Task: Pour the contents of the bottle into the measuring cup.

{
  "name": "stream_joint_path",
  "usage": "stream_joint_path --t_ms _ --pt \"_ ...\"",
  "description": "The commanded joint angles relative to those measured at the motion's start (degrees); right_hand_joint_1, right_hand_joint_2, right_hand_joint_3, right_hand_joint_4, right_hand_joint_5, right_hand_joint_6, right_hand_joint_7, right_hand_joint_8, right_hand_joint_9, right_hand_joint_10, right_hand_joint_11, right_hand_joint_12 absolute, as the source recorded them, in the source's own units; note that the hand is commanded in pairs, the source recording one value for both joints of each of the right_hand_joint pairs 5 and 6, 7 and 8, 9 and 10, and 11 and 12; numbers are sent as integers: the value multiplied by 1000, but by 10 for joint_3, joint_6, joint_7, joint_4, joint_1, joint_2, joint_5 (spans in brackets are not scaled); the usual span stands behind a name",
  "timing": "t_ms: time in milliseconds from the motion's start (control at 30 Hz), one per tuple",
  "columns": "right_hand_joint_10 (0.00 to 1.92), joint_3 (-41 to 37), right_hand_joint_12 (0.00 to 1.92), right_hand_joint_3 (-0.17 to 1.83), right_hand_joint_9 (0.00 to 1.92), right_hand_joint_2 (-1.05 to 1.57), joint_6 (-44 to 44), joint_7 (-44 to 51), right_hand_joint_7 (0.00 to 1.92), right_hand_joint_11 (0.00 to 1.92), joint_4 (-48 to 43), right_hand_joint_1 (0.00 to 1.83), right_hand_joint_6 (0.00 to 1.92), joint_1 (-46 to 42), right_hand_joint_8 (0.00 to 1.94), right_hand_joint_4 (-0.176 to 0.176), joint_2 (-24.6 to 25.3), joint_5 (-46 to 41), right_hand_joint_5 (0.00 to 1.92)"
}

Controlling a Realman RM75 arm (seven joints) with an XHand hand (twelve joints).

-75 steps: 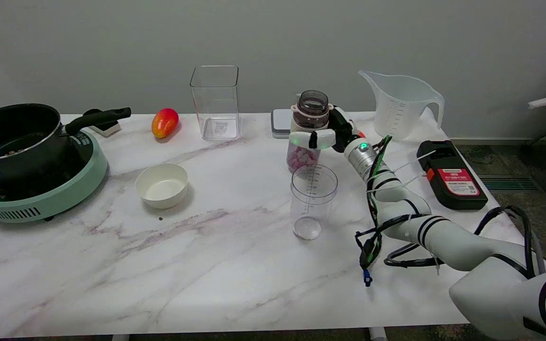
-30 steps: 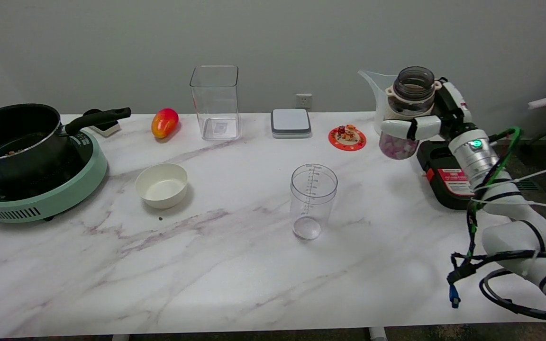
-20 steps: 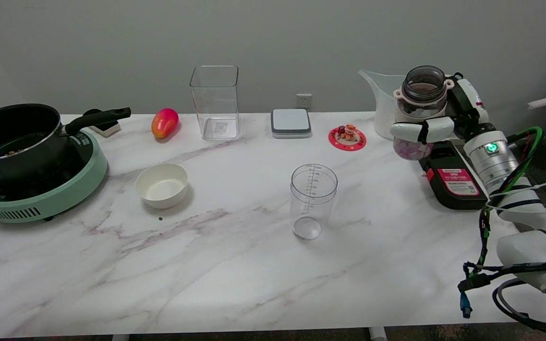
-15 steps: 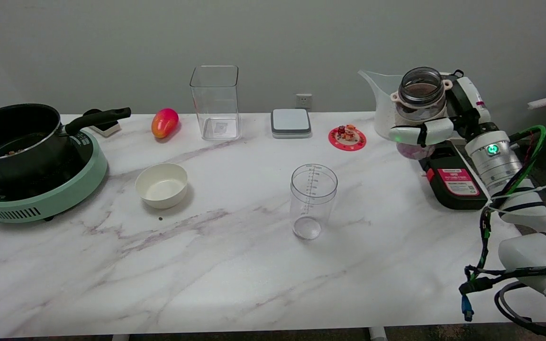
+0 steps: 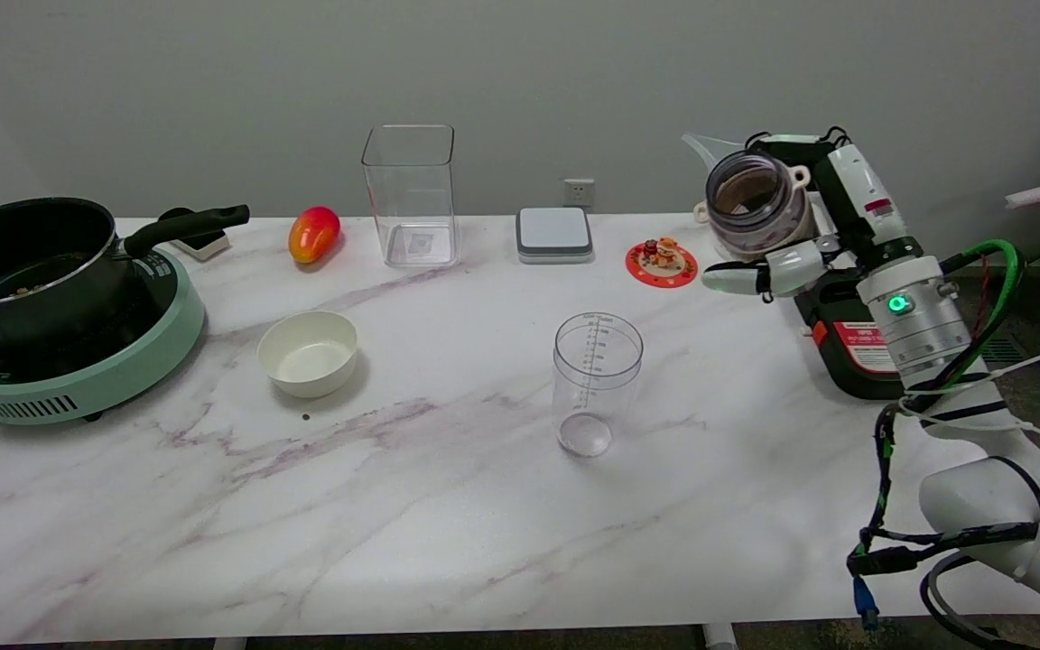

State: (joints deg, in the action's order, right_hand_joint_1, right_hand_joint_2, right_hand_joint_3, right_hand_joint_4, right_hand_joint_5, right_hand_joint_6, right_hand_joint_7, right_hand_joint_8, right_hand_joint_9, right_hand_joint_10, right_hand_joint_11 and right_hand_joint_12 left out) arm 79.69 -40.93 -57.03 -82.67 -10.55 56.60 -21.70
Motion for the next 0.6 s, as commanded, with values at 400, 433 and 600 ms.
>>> stream_joint_path --t_ms 400,433,600 --pt "1341 95 1182 422 1341 1155 -148 268 1455 1182 45 1395 1593 40 1455 0 -2 -15 1593" --pt "1344 99 1184 418 1344 1162 -153 273 1459 1184 47 1392 1595 41 1459 0 -1 -15 1595" --pt "1355 118 1194 406 1355 1192 -162 287 1473 1194 48 1377 1610 43 1473 0 13 -14 1610"
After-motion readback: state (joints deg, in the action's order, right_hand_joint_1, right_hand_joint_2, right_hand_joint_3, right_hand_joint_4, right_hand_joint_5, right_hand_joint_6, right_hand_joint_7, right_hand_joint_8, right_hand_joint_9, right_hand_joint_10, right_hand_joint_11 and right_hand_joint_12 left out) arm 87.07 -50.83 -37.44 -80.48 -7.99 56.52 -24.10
